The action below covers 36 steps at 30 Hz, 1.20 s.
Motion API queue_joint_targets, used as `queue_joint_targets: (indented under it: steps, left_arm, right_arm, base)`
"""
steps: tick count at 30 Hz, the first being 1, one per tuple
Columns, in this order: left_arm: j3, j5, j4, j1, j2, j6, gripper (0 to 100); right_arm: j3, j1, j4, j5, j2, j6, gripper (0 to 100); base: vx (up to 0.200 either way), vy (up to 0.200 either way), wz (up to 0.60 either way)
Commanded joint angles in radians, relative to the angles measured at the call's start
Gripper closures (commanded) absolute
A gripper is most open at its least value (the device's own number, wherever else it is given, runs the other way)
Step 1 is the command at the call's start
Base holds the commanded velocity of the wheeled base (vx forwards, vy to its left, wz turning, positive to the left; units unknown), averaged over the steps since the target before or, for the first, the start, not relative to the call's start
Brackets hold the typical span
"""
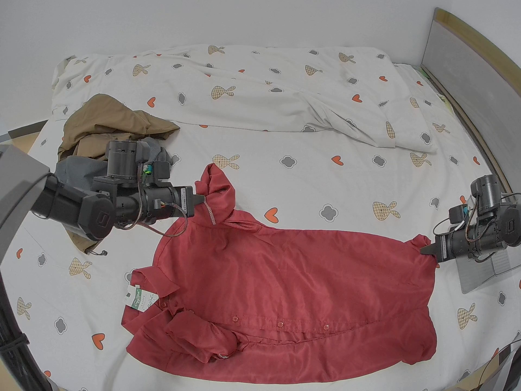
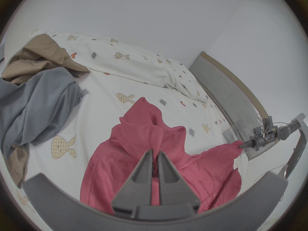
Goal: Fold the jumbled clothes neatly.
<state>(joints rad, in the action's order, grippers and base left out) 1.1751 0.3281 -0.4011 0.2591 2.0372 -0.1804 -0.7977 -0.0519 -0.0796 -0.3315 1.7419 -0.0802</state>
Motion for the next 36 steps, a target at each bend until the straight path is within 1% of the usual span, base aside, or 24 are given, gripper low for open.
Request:
queue_joint_targets:
  steps: [1, 4, 5, 11, 12, 14, 18, 22, 27, 36]
  left_arm:
    - [-0.187, 0.008, 0.001, 0.011, -0.204, -0.001, 100]
    - [-0.192, 0.008, 0.001, 0.011, -0.207, -0.001, 100]
    - [-0.299, 0.006, -0.002, 0.022, -0.258, 0.002, 100]
    - [-0.44, 0.008, -0.01, 0.034, -0.319, 0.004, 100]
    - [-0.44, 0.008, -0.01, 0.034, -0.319, 0.004, 100]
    - [-0.512, 0.006, -0.021, 0.037, -0.35, 0.004, 100]
    - [-0.583, 0.006, -0.039, 0.037, -0.377, 0.004, 100]
    - [-0.637, 0.006, -0.064, 0.037, -0.4, 0.002, 100]
    - [-0.683, 0.006, -0.064, 0.037, -0.4, 0.006, 100]
    - [-0.718, 0.008, -0.064, 0.054, -0.376, 0.007, 100]
  right_arm:
    - [0.021, -0.002, 0.0, 0.0, -0.028, 0.0, 100]
    - [0.021, -0.002, 0.0, 0.0, -0.028, 0.0, 100]
    - [0.044, 0.003, 0.0, -0.004, -0.039, -0.004, 100]
    - [0.092, 0.003, -0.002, -0.006, -0.059, -0.006, 100]
    - [0.092, 0.003, -0.002, -0.006, -0.059, -0.006, 100]
    - [0.124, 0.006, 0.0, -0.006, -0.074, -0.006, 100]
    - [0.163, 0.009, -0.002, -0.006, -0.088, -0.006, 100]
    - [0.199, 0.007, -0.002, -0.008, -0.094, -0.006, 100]
    - [0.236, 0.01, 0.0, -0.004, -0.104, -0.007, 100]
    - [0.248, 0.014, 0.0, -0.004, -0.091, -0.021, 100]
  base:
    - [0.0, 0.0, 0.0]
    - [0.0, 0.0, 0.0]
    - [0.0, 0.0, 0.0]
    - [0.0, 0.0, 0.0]
    - [0.0, 0.0, 0.0]
    - [0.0, 0.0, 0.0]
    - [0.0, 0.0, 0.0]
    - [0.0, 0.0, 0.0]
    - [0.0, 0.0, 0.0]
    - [0.0, 0.0, 0.0]
